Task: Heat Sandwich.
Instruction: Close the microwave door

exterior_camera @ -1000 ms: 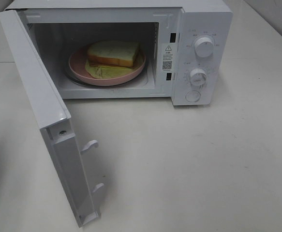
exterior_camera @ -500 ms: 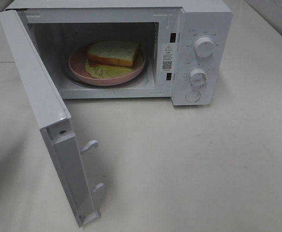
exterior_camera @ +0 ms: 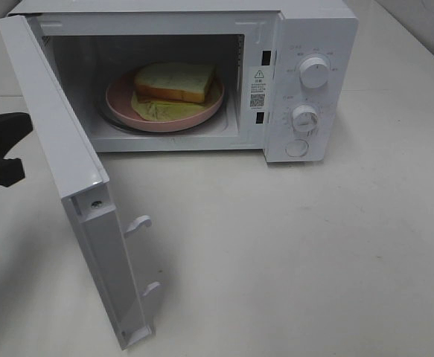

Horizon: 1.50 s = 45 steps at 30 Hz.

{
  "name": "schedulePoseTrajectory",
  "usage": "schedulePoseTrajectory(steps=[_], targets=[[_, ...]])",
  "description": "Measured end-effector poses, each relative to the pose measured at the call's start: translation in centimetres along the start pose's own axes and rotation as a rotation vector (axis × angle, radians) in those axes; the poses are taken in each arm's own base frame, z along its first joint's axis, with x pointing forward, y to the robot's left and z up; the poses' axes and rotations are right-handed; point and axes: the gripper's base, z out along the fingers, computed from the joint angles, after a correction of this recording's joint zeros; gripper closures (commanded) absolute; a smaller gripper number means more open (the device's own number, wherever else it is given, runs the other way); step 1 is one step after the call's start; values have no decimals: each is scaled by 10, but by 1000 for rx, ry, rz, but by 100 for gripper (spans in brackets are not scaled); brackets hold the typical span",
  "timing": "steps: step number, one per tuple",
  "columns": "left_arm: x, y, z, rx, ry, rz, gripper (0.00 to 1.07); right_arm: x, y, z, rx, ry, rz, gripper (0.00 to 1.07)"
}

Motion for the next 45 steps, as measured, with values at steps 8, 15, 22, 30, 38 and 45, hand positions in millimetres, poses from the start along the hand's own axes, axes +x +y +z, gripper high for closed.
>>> schedulePoseTrajectory(steps=[8,15,22,30,38,45], targets=[[1,-28,24,23,-10,7,107,0,0,0,0,0,0,34],[0,-47,38,45,-17,-7,107,0,0,0,0,0,0,34],[-4,-73,60,120,-6,22,107,0,0,0,0,0,0,34],[-14,-99,87,163,1,32,107,0,0,0,0,0,0,34],[-24,-122,116,194,-7,38,107,0,0,0,0,0,0,34],[-31,-142,142,209,-8,64,107,0,0,0,0,0,0,34]])
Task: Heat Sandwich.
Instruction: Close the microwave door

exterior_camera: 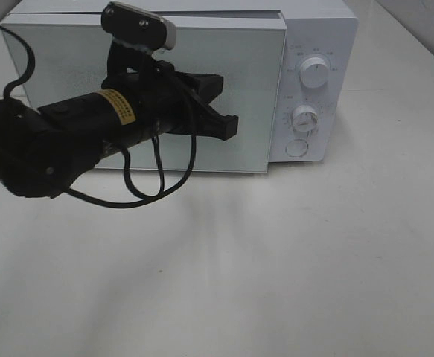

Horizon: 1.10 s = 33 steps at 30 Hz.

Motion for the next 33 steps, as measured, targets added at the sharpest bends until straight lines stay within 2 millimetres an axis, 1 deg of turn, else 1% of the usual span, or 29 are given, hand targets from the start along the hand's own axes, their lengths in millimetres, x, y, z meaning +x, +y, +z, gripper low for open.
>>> schedulePoseTrajectory(steps=[1,2,5,8,9,11,13,14,18,19,22,23,27,28,30,33], targets=[[-2,-2,7,4,4,4,107,0,0,0,0,0,0,34],[-2,-2,7,4,4,4,107,0,0,0,0,0,0,34],[-5,-1,21,-3,-6,2,107,0,0,0,0,0,0,34],[-6,0,27,-10,-10,-6,107,0,0,0,0,0,0,34],[-7,1,33,-15,-12,-13,107,0,0,0,0,0,0,34],[-9,1,40,-20,-10,-18,107,0,0,0,0,0,0,34],[-10,1,42,-22,-8,-18,107,0,0,0,0,0,0,34],[-10,2,49,-28,-2,-17,107,0,0,0,0,0,0,34],[-10,1,56,-25,5,4,107,0,0,0,0,0,0,34],[-9,-2,60,-19,9,17,107,0,0,0,0,0,0,34],[-8,-3,65,-15,12,30,107,0,0,0,0,0,0,34],[-7,-4,69,-22,12,43,107,0,0,0,0,0,0,34],[-6,-3,76,-32,14,55,107,0,0,0,0,0,0,34],[-7,-2,81,-36,15,57,107,0,0,0,0,0,0,34],[-8,3,86,-45,21,63,107,0,0,0,0,0,0,34],[-9,2,91,-38,43,74,107,0,0,0,1,0,0,34]])
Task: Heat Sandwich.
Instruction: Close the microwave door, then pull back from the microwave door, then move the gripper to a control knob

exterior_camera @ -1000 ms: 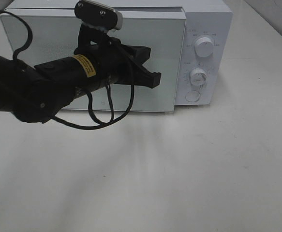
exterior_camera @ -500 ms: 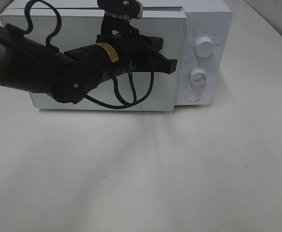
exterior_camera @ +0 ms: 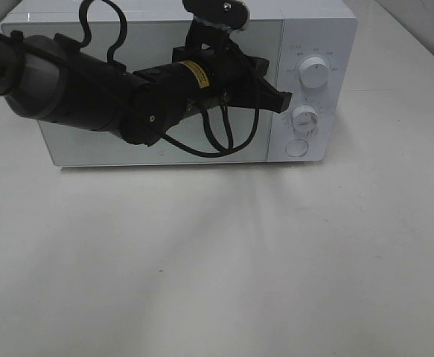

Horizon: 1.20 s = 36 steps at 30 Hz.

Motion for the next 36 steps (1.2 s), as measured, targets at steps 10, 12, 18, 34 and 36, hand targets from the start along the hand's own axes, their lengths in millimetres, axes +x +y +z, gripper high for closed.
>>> schedulePoseTrajectory(steps=[10,12,18,34,36], targets=[[-2,-2,2,6,11,7,107,0,0,0,0,0,0,34],[-2,-2,2,6,11,7,107,0,0,0,0,0,0,34],[-2,-2,2,7,12,6,107,0,0,0,0,0,0,34],[-17,-14,-7,7,69,-74,107,0,0,0,0,-1,0,34],[-21,-17,-13,13,65,-77,107,0,0,0,0,-1,0,34]])
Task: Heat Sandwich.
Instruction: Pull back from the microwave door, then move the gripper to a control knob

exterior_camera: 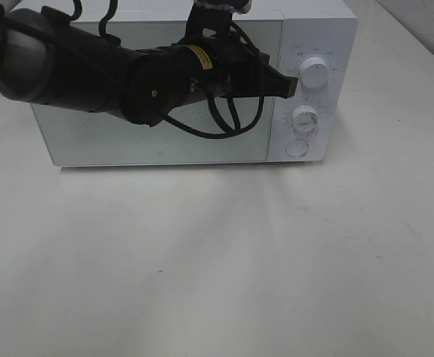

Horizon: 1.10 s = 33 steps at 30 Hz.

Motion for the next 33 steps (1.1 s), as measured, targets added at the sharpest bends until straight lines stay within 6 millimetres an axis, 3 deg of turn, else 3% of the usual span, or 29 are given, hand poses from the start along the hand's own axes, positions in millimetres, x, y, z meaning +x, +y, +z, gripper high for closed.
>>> schedulePoseTrajectory(steps=[7,13,15,16,18,19,20,31,33], targets=[[7,-11,-23,25,39,10,107,0,0,0,0,0,0,34],[11,-13,-53,36,109,-4,106,0,0,0,0,0,0,34],[14,-13,-61,38,159,-23,81,0,0,0,0,0,0,34],[14,-13,-61,38,159,-23,81,0,0,0,0,0,0,34],[17,-13,-72,39,231,-51,52,0,0,0,0,0,0,34],[17,-13,-75,39,256,-61,21,0,0,0,0,0,0,34],[17,-13,-78,40,280,-68,7,0,0,0,0,0,0,34],[19,-14,-111,63,581,-21,7,0,0,0,0,0,0,34],[19,-13,-124,63,684,19,7,0,0,0,0,0,0,34]])
